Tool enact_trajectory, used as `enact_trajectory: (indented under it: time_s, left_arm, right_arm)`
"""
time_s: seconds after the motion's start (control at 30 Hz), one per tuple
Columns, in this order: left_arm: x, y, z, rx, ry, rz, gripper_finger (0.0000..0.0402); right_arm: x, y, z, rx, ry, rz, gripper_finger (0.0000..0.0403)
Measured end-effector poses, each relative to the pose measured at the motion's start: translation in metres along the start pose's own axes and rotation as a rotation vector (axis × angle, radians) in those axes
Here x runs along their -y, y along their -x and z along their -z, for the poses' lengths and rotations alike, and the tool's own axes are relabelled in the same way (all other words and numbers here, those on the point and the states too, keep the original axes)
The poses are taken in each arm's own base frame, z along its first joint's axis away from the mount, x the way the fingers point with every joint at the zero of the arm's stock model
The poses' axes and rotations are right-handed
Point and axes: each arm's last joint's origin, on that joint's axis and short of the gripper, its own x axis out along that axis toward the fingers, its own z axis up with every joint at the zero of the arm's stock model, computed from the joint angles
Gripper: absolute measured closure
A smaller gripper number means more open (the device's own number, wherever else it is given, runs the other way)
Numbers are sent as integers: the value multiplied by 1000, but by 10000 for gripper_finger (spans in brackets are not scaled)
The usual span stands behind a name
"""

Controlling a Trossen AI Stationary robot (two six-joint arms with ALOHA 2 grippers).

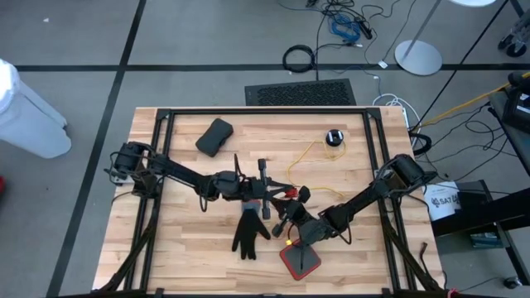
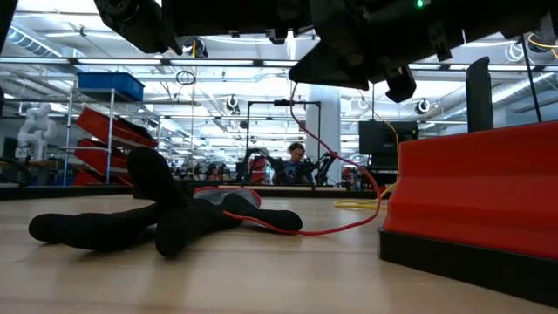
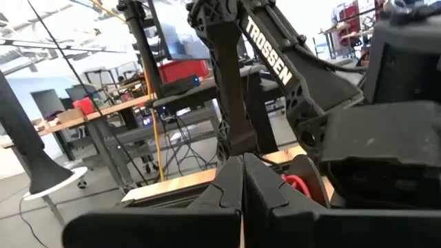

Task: Coil cords
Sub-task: Coil the red wire onto the black spool

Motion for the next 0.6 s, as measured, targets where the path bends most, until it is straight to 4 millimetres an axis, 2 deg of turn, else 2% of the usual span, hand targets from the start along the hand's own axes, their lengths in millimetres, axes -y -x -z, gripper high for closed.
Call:
enact_trajectory:
  time_s: [0.13, 0.43, 0.6]
  left_arm:
    - [2, 0, 3, -29, -56, 17, 401]
    - [6, 3, 6, -53, -113, 39, 401]
    - [8, 6, 12, -85, -148, 47, 401]
  right_arm:
    - [-6, -1, -7, 3, -13, -24, 403]
    - [-6, 0, -8, -26, -22, -51, 403]
    - [-6, 7, -23, -30, -44, -74, 403]
